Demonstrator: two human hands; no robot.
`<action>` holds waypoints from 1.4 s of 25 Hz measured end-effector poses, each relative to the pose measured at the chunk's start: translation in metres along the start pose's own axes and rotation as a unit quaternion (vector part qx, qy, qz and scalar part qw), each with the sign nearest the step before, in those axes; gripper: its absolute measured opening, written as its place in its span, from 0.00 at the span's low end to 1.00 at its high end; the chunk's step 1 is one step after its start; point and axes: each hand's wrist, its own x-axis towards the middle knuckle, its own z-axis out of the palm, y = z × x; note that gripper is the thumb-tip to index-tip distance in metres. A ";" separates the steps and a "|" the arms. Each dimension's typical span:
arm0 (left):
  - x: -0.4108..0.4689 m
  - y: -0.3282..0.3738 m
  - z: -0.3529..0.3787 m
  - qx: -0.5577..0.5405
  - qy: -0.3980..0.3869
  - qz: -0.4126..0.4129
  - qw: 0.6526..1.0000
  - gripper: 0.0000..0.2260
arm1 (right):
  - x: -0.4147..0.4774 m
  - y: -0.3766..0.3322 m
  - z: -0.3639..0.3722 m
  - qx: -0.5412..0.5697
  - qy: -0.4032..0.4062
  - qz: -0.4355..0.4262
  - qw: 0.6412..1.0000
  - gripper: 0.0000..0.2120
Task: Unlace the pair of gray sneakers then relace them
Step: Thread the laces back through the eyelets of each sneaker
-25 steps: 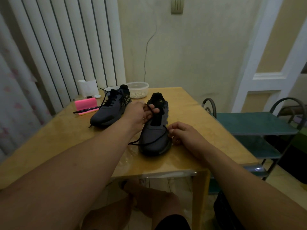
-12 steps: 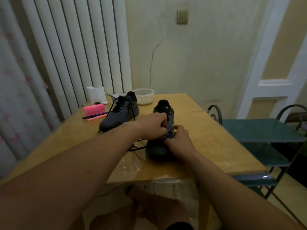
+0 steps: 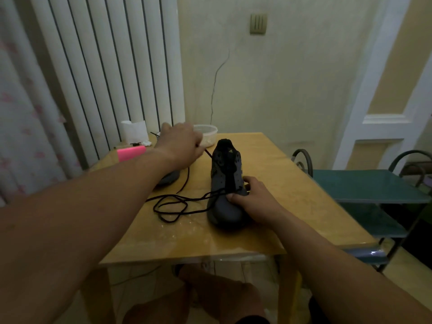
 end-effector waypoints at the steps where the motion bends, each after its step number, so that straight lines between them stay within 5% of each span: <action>1: -0.002 -0.005 0.004 -0.031 0.042 -0.050 0.997 0.14 | -0.002 -0.003 -0.003 0.006 -0.014 -0.007 1.000 0.43; 3: -0.007 -0.011 0.009 -0.089 0.093 -0.107 0.986 0.11 | -0.006 -0.007 -0.009 0.027 -0.053 -0.019 0.998 0.37; 6: -0.008 -0.007 0.008 -0.189 0.103 -0.090 0.972 0.11 | -0.011 -0.016 -0.027 0.046 -0.097 0.006 0.994 0.27; 10: -0.001 0.010 -0.006 -0.316 0.108 -0.059 0.941 0.12 | 0.005 -0.053 -0.038 -0.049 0.024 -0.084 0.995 0.17; 13: 0.002 0.025 -0.012 -0.354 0.114 -0.048 0.927 0.11 | 0.015 -0.078 -0.026 -0.099 -0.008 -0.148 0.984 0.13; 16: 0.002 0.020 -0.014 -0.394 0.133 -0.105 0.903 0.10 | 0.022 -0.072 -0.020 -0.131 0.013 -0.118 0.984 0.07; 19: -0.005 0.009 -0.011 -0.461 0.097 -0.107 0.876 0.10 | 0.023 -0.070 -0.021 -0.103 0.045 -0.107 0.988 0.12; 25: -0.019 0.005 -0.003 -0.490 0.023 -0.033 0.871 0.09 | 0.022 -0.114 -0.020 0.028 -0.058 -0.151 0.986 0.10; 28: -0.039 -0.018 0.021 -0.433 -0.008 -0.091 0.897 0.08 | 0.028 -0.117 -0.020 0.003 -0.043 -0.133 0.990 0.17; 30: -0.060 -0.043 0.047 -0.271 -0.152 -0.106 0.944 0.03 | 0.030 -0.121 -0.023 0.091 -0.043 -0.115 0.988 0.19; 32: -0.082 -0.060 0.066 -0.149 -0.298 -0.100 0.938 0.04 | 0.028 -0.127 -0.027 0.152 -0.046 -0.100 0.982 0.17; 35: -0.090 -0.071 0.077 -0.080 -0.305 -0.076 0.946 0.02 | 0.027 -0.137 -0.027 0.146 -0.040 -0.108 0.982 0.16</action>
